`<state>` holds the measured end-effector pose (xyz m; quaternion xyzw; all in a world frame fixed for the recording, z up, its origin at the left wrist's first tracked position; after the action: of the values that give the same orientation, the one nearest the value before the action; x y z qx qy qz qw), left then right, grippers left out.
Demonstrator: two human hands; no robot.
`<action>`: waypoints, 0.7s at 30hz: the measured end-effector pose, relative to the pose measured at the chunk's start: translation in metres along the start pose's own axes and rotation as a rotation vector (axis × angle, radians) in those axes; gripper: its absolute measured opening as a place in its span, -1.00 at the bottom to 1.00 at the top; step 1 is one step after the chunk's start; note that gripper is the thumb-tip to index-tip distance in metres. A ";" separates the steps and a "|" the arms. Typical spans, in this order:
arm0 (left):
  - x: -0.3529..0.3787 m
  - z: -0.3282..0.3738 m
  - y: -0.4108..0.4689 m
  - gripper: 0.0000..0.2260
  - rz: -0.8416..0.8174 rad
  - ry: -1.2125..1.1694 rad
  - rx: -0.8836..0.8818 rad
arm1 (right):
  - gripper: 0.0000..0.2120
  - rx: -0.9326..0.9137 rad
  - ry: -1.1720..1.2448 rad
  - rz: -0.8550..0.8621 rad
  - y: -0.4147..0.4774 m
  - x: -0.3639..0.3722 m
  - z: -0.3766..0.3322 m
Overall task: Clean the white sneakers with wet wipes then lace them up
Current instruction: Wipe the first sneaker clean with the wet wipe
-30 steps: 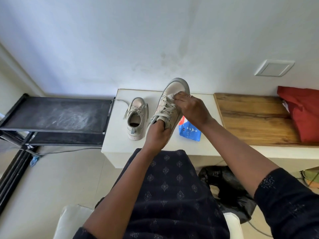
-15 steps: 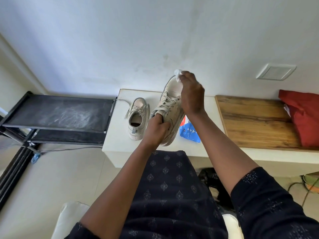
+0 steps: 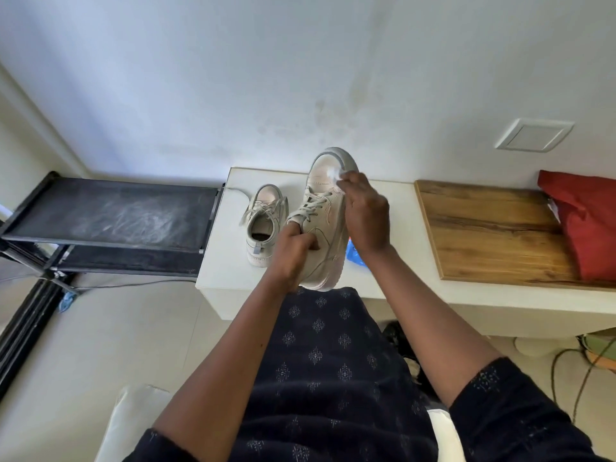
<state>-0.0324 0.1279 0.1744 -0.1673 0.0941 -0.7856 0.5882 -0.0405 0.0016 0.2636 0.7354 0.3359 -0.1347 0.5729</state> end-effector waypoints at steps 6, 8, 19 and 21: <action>-0.008 -0.015 0.010 -0.71 0.015 -0.228 -0.099 | -0.76 0.065 0.031 -0.092 -0.045 0.013 -0.023; -0.008 -0.015 0.011 -0.83 0.041 -0.278 -0.110 | -0.71 0.050 -0.022 -0.149 -0.046 0.020 -0.025; -0.001 -0.042 -0.004 -0.74 0.067 -0.329 -0.214 | -0.58 0.182 -0.241 -0.377 0.033 0.031 0.021; -0.003 -0.048 -0.006 -0.72 0.069 -0.366 -0.220 | -0.53 0.278 -0.172 -0.500 0.037 0.044 0.037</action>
<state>-0.0551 0.1303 0.1320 -0.3670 0.0767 -0.7066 0.6002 0.0233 -0.0226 0.2542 0.6872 0.4351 -0.3780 0.4422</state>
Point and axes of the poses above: each hand's wrist, its own y-axis towards the middle knuckle, its own x-axis out of the palm, z = x × y, the point moved 9 cm from there along y, towards the middle knuckle, and after that the axes turned 3 degrees about -x, right-handed, at the moved point
